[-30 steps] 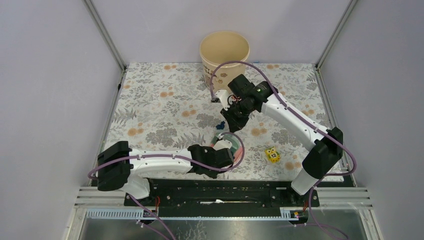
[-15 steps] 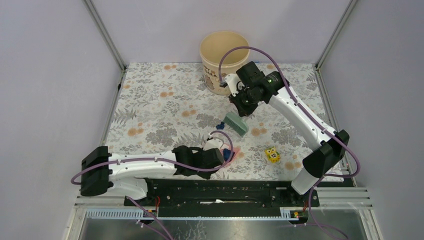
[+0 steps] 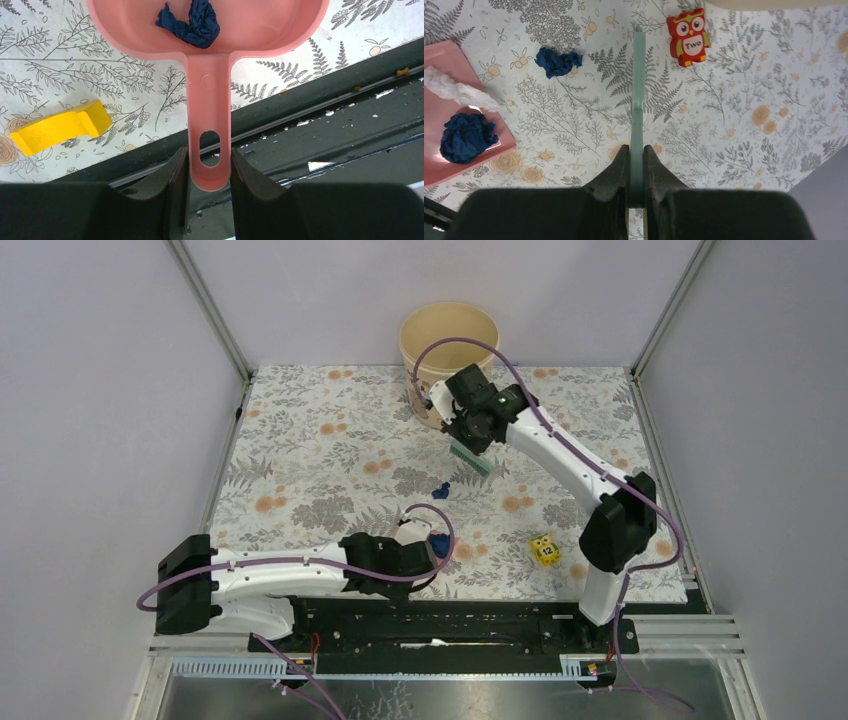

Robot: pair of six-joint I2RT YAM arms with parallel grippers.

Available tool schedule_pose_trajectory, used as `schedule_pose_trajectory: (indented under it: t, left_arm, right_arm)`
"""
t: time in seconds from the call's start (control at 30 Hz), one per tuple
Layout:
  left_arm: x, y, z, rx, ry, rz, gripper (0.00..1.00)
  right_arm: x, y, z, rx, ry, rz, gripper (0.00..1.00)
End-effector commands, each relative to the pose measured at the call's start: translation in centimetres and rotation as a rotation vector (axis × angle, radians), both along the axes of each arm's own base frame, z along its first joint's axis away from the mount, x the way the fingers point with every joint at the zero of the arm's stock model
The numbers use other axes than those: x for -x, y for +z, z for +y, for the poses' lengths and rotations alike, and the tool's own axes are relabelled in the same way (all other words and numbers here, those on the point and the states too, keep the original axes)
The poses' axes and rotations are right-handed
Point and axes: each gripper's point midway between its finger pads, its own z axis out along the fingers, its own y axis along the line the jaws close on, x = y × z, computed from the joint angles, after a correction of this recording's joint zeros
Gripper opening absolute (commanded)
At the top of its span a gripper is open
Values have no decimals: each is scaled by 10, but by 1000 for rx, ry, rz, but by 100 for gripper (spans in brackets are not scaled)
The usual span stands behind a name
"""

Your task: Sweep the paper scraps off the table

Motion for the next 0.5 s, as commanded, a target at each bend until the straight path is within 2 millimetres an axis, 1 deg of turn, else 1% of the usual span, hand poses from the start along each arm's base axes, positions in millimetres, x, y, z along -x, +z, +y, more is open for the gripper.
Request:
schedule_pose_trajectory:
  t: [0.0, 0.07, 0.13, 0.2, 0.23, 0.3, 0.33, 0.4, 0.47]
  left_arm:
    - [-4, 3, 3, -9, 35, -16, 0]
    - [-6, 3, 4, -10, 37, -21, 0]
    - [-9, 4, 5, -4, 38, -26, 0]
    - [-12, 3, 7, -1, 47, -30, 0]
    - [-14, 2, 8, -3, 51, -31, 0]
    - [-17, -2, 11, -11, 49, -27, 0]
    - [-19, -5, 12, -12, 50, -22, 0]
    - [-21, -10, 12, -8, 46, -12, 0]
    - [-23, -12, 10, -4, 40, -9, 0]
  right_arm:
    - [-3, -2, 28, -16, 62, -18, 0]
    - [12, -22, 42, -12, 106, 62, 0]
    - [29, -38, 50, -3, 139, 144, 0]
    - [56, -51, 62, -29, 187, 254, 0]
    - [70, -54, 68, -50, 206, 309, 0]
    - [108, -52, 83, -128, 269, 446, 0]
    - [123, -49, 88, -157, 287, 496, 0]
    - [150, -39, 97, -212, 320, 584, 0]
    - [167, -27, 100, -267, 347, 645, 0]
